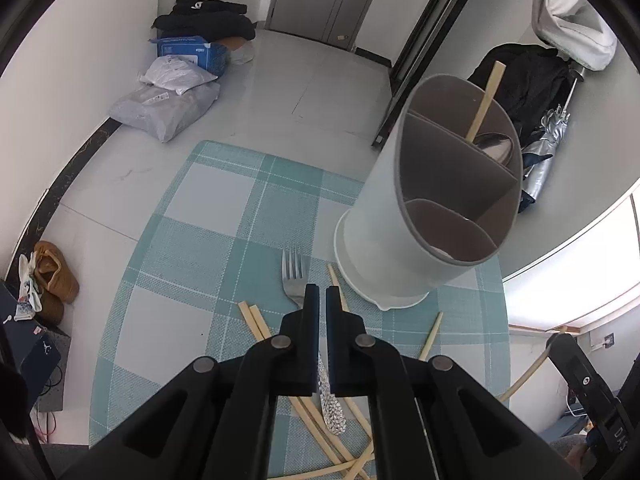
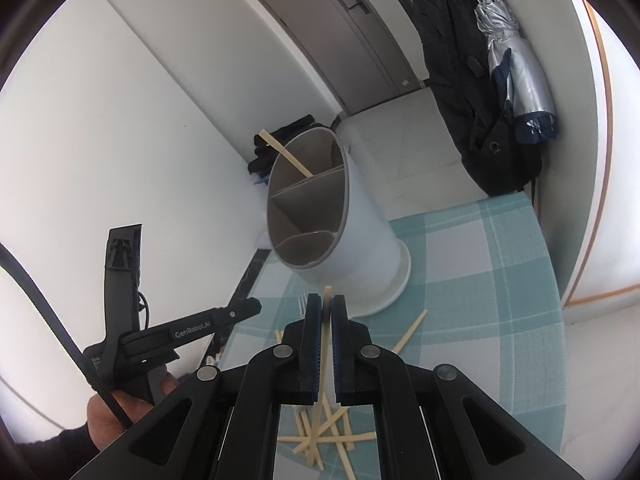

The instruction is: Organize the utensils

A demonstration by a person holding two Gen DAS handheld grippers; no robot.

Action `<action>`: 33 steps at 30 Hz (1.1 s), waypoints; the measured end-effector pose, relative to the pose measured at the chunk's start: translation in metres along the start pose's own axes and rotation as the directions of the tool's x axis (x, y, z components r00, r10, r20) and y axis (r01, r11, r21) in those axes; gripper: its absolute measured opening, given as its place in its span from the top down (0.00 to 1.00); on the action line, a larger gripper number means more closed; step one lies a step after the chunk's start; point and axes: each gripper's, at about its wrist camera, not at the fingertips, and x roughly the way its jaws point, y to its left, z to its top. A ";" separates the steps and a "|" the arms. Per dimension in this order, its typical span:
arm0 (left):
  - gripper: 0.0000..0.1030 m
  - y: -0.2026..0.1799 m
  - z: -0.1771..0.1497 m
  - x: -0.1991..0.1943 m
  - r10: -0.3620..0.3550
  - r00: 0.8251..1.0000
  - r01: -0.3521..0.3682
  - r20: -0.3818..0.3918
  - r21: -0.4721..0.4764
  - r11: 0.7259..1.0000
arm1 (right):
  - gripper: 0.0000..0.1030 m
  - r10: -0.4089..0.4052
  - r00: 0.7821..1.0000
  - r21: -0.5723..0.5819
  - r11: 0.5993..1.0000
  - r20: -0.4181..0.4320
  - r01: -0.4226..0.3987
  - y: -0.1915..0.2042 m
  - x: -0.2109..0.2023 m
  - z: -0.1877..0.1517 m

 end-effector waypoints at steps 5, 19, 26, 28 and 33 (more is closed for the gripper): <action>0.93 0.011 0.006 0.029 0.012 0.992 -0.014 -0.127 -0.022 1.000 | 0.96 0.007 1.000 -0.008 1.000 0.004 -0.007 0.001 -0.003 -0.001; 0.50 0.027 0.037 0.085 0.089 0.986 -0.084 -0.142 0.045 0.995 | 0.96 -0.003 1.000 0.023 1.000 -0.025 0.004 -0.014 0.010 0.005; 0.68 0.022 0.037 0.086 0.065 0.987 -0.041 -0.147 0.160 0.986 | 0.96 -0.001 0.999 0.030 1.000 -0.034 0.002 -0.017 0.015 0.008; 0.75 0.023 0.037 0.085 0.073 0.986 -0.047 -0.149 0.167 0.985 | 0.96 -0.002 0.999 0.033 0.999 -0.035 0.003 -0.017 0.017 0.009; 0.80 0.019 0.034 0.086 0.078 0.988 -0.051 -0.130 0.202 0.978 | 0.96 -0.006 0.999 0.028 1.000 -0.033 0.007 -0.014 0.018 0.008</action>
